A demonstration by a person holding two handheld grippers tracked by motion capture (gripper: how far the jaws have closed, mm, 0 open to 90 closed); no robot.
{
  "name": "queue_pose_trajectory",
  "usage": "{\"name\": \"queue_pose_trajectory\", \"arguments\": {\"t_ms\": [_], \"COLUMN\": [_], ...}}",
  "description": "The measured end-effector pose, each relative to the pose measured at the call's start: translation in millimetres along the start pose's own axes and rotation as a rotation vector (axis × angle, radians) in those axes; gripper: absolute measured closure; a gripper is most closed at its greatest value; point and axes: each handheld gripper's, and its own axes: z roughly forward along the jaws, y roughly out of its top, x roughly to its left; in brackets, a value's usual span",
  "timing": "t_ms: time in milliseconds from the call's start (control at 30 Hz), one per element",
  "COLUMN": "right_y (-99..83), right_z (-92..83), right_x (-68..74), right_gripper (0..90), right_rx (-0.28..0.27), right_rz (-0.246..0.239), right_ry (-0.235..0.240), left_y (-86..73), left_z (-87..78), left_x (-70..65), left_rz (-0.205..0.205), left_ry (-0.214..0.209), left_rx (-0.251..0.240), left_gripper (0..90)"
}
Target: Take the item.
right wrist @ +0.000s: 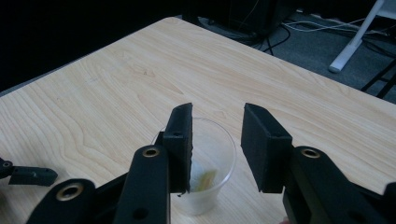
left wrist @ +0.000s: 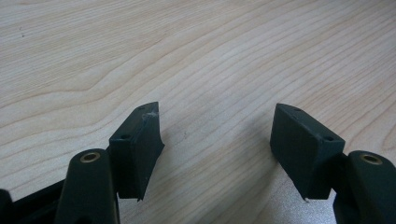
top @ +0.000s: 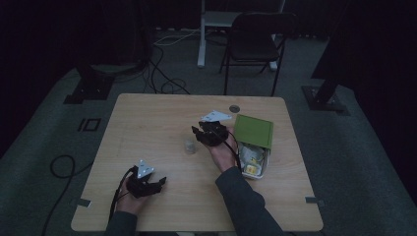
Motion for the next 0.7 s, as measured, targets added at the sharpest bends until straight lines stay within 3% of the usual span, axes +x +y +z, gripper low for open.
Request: {"name": "queue_pose_trajectory", "arguments": {"t_ms": [700], "right_y": [-29.3], "right_z": [-42.0], "right_x": [16.6], "right_gripper": [59.3], "right_rx": [0.009], "right_rz": [-0.065], "right_ry": [0.058], "left_y": [0.0], "left_z": [0.1], "left_x": [0.0], "left_rz": [0.0], "left_ry": [0.0], "left_rx": [-0.001], "left_gripper": [34.7]}}
